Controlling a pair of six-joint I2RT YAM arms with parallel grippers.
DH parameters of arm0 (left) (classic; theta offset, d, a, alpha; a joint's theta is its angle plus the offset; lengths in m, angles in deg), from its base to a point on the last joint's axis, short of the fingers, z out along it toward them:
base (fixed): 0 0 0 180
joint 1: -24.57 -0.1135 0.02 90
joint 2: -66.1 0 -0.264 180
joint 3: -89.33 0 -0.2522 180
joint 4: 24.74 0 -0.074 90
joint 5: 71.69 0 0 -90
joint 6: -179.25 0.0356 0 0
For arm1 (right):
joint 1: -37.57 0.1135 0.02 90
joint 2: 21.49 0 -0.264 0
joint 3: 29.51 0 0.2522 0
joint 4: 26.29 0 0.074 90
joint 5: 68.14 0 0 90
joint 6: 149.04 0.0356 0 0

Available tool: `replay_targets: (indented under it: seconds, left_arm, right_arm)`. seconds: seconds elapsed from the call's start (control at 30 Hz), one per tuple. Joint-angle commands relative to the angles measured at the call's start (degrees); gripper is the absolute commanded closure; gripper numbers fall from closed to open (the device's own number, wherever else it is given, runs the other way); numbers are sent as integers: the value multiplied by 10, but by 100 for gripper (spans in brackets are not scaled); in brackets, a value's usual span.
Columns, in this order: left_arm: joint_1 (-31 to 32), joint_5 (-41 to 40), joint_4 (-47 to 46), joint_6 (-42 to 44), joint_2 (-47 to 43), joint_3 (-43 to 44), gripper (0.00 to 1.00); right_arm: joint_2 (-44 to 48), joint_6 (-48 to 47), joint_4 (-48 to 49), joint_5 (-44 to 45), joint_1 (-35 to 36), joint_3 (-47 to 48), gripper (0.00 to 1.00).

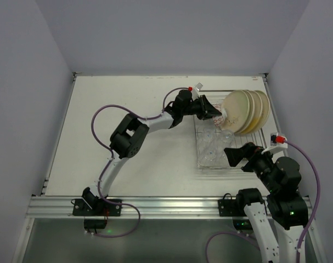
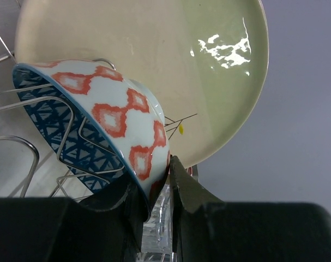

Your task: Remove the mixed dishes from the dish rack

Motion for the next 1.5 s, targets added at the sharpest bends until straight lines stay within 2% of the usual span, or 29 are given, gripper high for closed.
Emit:
replay_targets:
  seconds: [0.0,0.27,0.47,0.6,0.73,0.83,0.9,0.93,1.03,1.1,1.23,1.3,1.47]
  left_arm:
    - [-9,44,-128,-1,-66,70,100]
    - [-15,51,-185,-24,-69,91,100]
    - [-22,50,-261,-64,-62,93,100]
    - [-24,56,-268,-69,-70,90,100]
    - [-27,66,-247,-32,-120,70,100]
    - [-29,57,-180,40,-175,46,100]
    - [-30,44,-83,115,-217,39,100]
    - [-30,22,-4,173,-229,41,100]
    - [-29,-39,133,279,-284,34,100]
    - [-28,-66,177,319,-311,20,100]
    - [-29,-177,297,421,-378,-9,100]
    - [-29,-220,372,452,-389,-5,100]
    - [-31,-400,549,522,-384,37,100]
  right_arm:
    - [-6,-8,19,-9,-2,0,1]
    - [-8,-8,22,-9,-2,-3,1]
    - [-9,-8,23,-10,-2,-4,1]
    - [-9,-7,23,-6,-2,-3,1]
    - [-9,-7,23,-6,-2,-4,1]
    - [-7,-5,24,-8,-2,-4,1]
    - [-4,-2,28,-8,-2,-4,1]
    - [-1,-1,28,-9,-2,-5,1]
    - [2,1,38,-20,-2,-8,1]
    - [5,4,43,-25,-2,-12,1]
    - [4,11,56,-36,-2,-15,1]
    - [4,14,59,-44,-2,-18,1]
    - [1,18,74,-51,-2,-23,1]
